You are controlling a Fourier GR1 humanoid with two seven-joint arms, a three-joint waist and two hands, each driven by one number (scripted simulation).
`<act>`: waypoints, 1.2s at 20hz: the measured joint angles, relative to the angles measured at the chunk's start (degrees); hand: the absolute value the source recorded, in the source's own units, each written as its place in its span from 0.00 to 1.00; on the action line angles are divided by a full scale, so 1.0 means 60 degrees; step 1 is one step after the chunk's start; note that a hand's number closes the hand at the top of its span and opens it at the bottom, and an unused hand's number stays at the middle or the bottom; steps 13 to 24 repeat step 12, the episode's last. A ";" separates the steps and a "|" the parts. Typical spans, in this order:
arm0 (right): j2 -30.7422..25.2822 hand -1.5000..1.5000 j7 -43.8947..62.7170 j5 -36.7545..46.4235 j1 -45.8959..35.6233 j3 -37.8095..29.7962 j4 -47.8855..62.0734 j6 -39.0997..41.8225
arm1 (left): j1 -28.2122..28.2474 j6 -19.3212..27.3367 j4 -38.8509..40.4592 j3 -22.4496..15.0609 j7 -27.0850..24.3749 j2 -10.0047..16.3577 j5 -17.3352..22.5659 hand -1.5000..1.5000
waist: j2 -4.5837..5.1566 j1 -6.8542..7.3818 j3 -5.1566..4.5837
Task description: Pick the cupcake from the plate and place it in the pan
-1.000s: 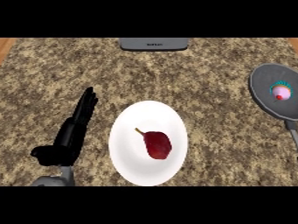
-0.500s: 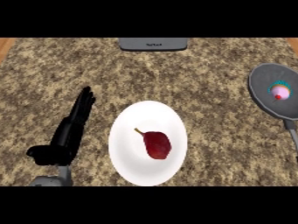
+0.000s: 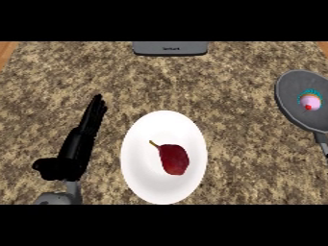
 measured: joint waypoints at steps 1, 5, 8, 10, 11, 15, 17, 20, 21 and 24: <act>-0.0064 0.00 -0.0126 -0.0023 0.0056 -0.0019 0.0144 0.0003 | 0.0088 0.0073 0.0017 -0.0072 -0.0115 -0.0066 -0.0075 0.50 | 0.0001 0.0008 -0.0002; -0.0209 0.00 0.0252 -0.0001 0.0245 0.0150 -0.0197 -0.0122 | 0.0200 -0.0072 0.0174 -0.0024 -0.0425 -0.0060 -0.0082 0.50 | 0.0005 0.0017 0.0002; -0.0143 0.00 0.0554 0.0064 0.0520 0.0313 -0.0692 -0.0265 | 0.0387 -0.0043 0.0014 -0.0117 -0.0403 -0.0153 -0.0144 0.50 | 0.0003 0.0020 0.0000; -0.0019 0.00 0.0645 0.0227 0.0643 0.0463 -0.1002 -0.0496 | 0.0493 -0.0139 -0.0290 -0.0114 -0.0187 -0.0084 -0.0094 0.50 | 0.0003 0.0022 0.0001; -0.0068 0.00 0.0497 0.0265 0.0700 0.0437 -0.0919 -0.0515 | 0.0334 -0.0198 -0.0134 -0.0003 -0.0178 -0.0056 -0.0026 0.50 | 0.0004 0.0021 -0.0001; -0.0215 0.00 0.0532 0.0294 0.0669 0.0403 -0.0880 -0.0516 | 0.0410 -0.0186 -0.0132 -0.0042 -0.0221 -0.0086 -0.0064 0.50 | 0.0006 0.0023 0.0003; -0.0215 0.00 0.0532 0.0294 0.0669 0.0403 -0.0880 -0.0516 | 0.0410 -0.0186 -0.0132 -0.0042 -0.0221 -0.0086 -0.0064 0.50 | 0.0006 0.0023 0.0003; -0.0215 0.00 0.0532 0.0294 0.0669 0.0403 -0.0880 -0.0516 | 0.0410 -0.0186 -0.0132 -0.0042 -0.0221 -0.0086 -0.0064 0.50 | 0.0006 0.0023 0.0003; -0.0215 0.00 0.0532 0.0294 0.0669 0.0403 -0.0880 -0.0516 | 0.0410 -0.0186 -0.0132 -0.0042 -0.0221 -0.0086 -0.0064 0.50 | 0.0006 0.0023 0.0003; -0.0215 0.00 0.0532 0.0294 0.0669 0.0403 -0.0880 -0.0516 | 0.0410 -0.0186 -0.0132 -0.0042 -0.0221 -0.0086 -0.0064 0.50 | 0.0006 0.0023 0.0003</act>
